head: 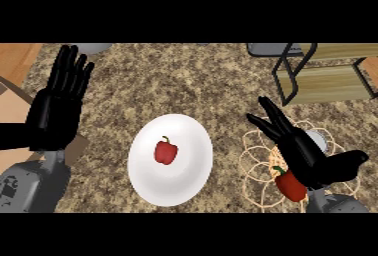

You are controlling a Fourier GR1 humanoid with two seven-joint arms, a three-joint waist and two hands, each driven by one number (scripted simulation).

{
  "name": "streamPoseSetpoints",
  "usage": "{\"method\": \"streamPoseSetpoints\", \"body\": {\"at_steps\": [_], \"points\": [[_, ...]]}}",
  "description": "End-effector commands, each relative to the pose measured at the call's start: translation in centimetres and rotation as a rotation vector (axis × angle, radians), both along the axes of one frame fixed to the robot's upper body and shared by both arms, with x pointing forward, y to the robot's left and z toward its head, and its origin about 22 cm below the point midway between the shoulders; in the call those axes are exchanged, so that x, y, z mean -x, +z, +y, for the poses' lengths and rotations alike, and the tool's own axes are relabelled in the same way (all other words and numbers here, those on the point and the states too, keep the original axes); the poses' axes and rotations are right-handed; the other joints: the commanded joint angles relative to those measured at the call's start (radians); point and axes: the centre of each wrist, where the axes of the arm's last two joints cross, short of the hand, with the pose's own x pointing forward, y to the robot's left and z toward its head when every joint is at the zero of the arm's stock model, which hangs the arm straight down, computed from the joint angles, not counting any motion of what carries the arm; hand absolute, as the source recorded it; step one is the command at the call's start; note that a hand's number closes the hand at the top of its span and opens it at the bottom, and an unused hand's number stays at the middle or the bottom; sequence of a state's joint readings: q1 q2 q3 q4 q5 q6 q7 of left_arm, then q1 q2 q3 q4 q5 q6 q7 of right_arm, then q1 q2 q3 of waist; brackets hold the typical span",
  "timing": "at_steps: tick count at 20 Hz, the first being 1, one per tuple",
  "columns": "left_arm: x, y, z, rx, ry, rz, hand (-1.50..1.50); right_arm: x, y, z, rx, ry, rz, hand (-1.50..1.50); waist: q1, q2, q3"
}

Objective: Pick the can from the placemat and place it in the tiered shelf

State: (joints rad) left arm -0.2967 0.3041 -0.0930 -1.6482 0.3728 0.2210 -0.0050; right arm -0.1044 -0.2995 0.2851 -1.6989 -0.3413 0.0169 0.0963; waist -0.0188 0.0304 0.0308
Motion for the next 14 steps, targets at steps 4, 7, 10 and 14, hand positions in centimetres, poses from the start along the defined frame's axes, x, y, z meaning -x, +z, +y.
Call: {"method": "streamPoseSetpoints", "body": {"at_steps": [4, 7, 10, 14], "points": [[0.5, -4.3, -0.6, -0.234, -0.017, 0.137, 0.00, -5.2, 3.6, -10.5, 0.022, -0.010, -0.002, -1.50, 0.035, -0.014, -0.028], [0.8, -5.1, 0.0, -0.232, -0.005, 0.182, 0.00, -2.7, -3.7, -6.7, -0.494, -0.139, 0.222, -1.50, -0.006, 0.038, 0.010], [1.0, -6.1, 0.6, -0.299, -0.015, 0.237, 0.00, -3.5, 4.1, -16.2, 0.470, -0.269, 0.027, 1.50, 0.006, 0.003, -0.039], [2.2, -8.2, -1.8, -0.322, -0.054, 0.265, 0.00, -2.0, -4.4, -18.7, 0.275, -0.543, 0.011, -1.50, 0.043, -0.008, -0.023]]}}
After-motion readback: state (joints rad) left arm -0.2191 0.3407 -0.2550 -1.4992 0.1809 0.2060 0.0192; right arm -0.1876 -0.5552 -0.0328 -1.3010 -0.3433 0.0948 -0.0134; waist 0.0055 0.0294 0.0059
